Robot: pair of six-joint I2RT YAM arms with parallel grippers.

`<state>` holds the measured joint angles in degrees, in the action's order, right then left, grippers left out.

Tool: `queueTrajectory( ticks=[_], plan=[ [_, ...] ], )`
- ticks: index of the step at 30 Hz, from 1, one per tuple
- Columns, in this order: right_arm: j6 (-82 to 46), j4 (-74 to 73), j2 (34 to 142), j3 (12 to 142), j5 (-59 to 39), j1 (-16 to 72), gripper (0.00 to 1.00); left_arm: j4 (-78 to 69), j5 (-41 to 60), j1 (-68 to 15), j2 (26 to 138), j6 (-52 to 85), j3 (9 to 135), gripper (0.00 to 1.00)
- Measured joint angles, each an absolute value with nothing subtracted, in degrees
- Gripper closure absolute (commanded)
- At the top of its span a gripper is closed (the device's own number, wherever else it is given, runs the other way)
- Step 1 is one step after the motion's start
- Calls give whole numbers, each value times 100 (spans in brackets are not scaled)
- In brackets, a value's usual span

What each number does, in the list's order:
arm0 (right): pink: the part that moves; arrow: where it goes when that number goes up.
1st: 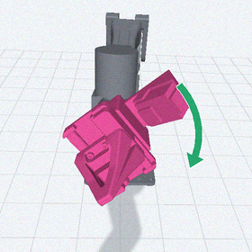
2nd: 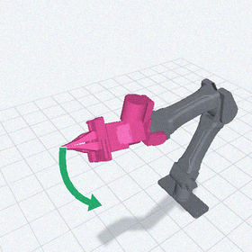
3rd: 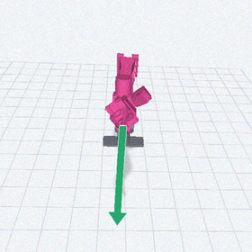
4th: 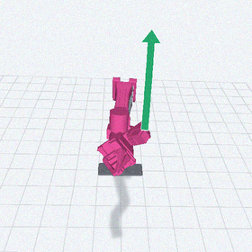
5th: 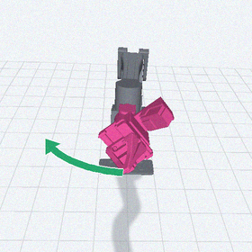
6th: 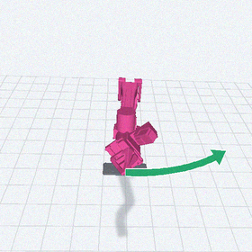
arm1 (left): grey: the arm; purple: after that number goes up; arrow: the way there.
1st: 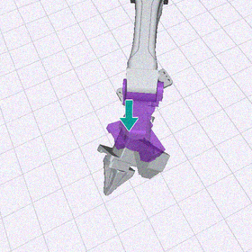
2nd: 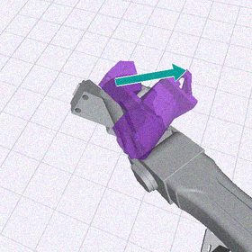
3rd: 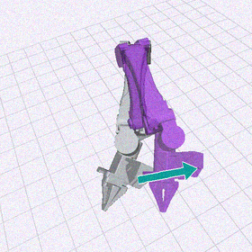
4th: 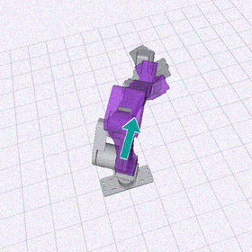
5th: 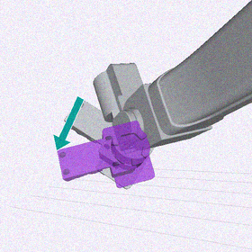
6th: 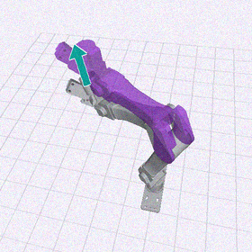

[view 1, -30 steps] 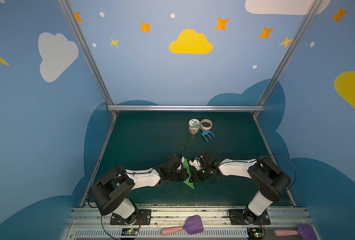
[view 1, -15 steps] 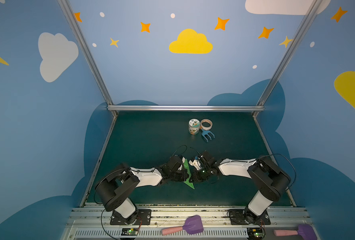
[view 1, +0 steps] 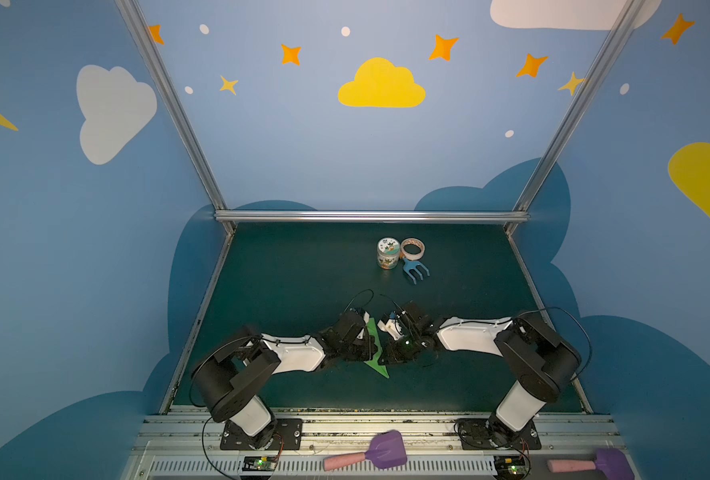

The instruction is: Fold a paper plane with a square sheet of paper (fold left side to right side)

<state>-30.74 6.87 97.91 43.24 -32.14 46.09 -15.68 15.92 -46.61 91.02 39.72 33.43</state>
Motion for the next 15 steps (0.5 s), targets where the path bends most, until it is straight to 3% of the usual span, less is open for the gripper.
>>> queueTrajectory(
  ticks=[15],
  plan=[
    [-2993, 801, 9821, 4407, -3249, 4598, 96, -1605, 1457, -4646, 9251, 3979, 3352, 96]
  ],
)
